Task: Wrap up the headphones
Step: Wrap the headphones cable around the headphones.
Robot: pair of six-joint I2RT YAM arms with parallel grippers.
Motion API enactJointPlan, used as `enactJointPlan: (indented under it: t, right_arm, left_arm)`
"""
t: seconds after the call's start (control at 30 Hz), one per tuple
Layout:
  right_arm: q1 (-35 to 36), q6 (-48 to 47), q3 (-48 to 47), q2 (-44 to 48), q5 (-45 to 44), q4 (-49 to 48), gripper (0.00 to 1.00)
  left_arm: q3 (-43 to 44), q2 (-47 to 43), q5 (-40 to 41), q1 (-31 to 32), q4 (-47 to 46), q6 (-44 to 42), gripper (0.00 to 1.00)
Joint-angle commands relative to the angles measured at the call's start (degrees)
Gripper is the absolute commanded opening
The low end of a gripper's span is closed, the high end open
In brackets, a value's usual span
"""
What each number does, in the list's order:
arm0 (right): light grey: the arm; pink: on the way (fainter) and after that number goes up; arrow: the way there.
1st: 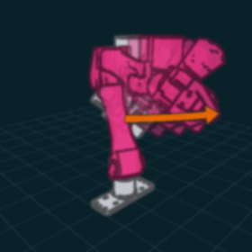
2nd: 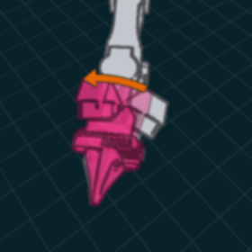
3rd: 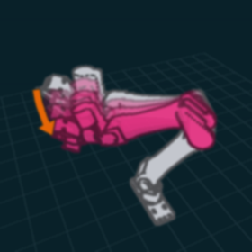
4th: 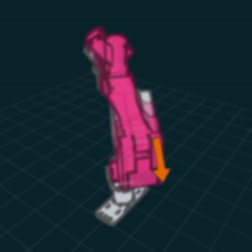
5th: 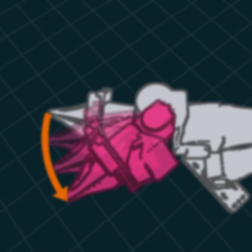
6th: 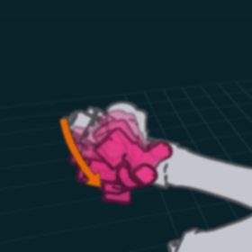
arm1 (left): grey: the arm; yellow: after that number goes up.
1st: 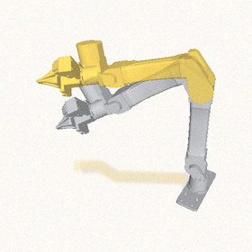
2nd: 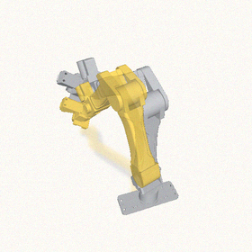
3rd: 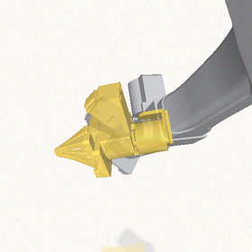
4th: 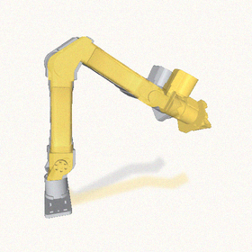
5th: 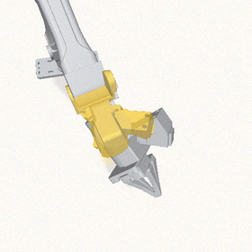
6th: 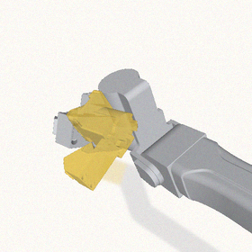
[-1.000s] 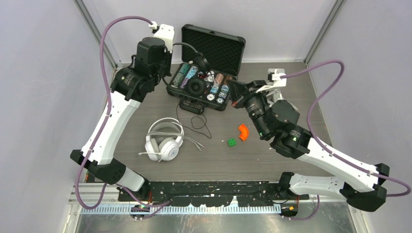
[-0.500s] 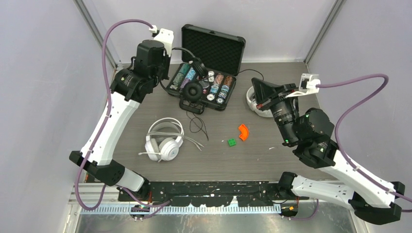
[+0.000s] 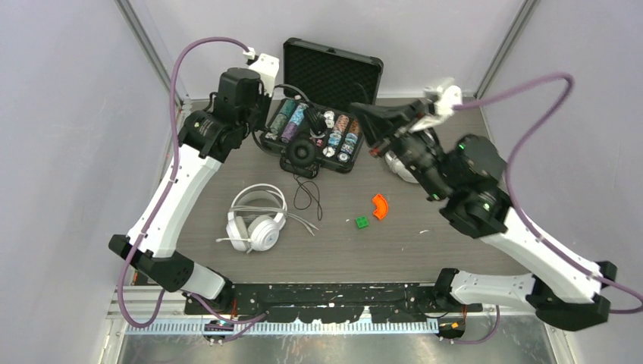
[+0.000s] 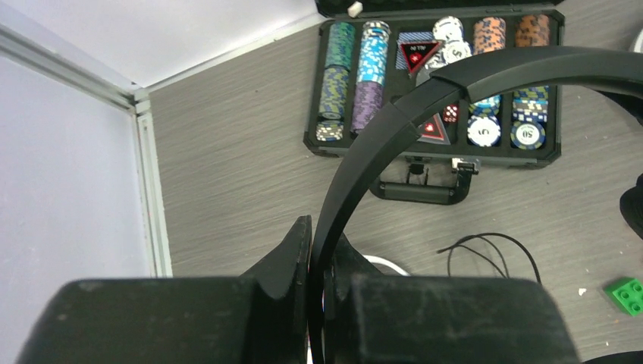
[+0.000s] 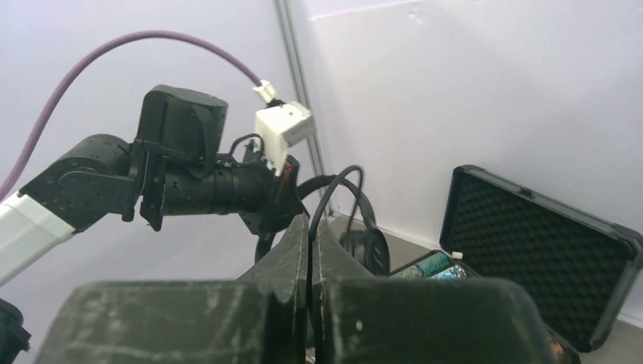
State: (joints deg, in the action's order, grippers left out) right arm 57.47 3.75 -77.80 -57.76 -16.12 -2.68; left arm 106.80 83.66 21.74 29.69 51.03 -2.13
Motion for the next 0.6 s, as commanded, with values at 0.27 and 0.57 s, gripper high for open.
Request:
enactJointPlan:
  t: [0.27, 0.57]
  right_arm:
    - [-0.52, -1.12, -20.75, -18.34, 28.19, 8.11, 0.01]
    - [-0.68, 5.80, -12.64, -9.37, 46.34, 2.95, 0.00]
  left_arm:
    - [0.83, -0.90, -5.24, -2.51, -0.41, 7.69, 0.00]
    - [3.84, 1.60, -4.70, -5.47, 1.30, 9.40, 0.00]
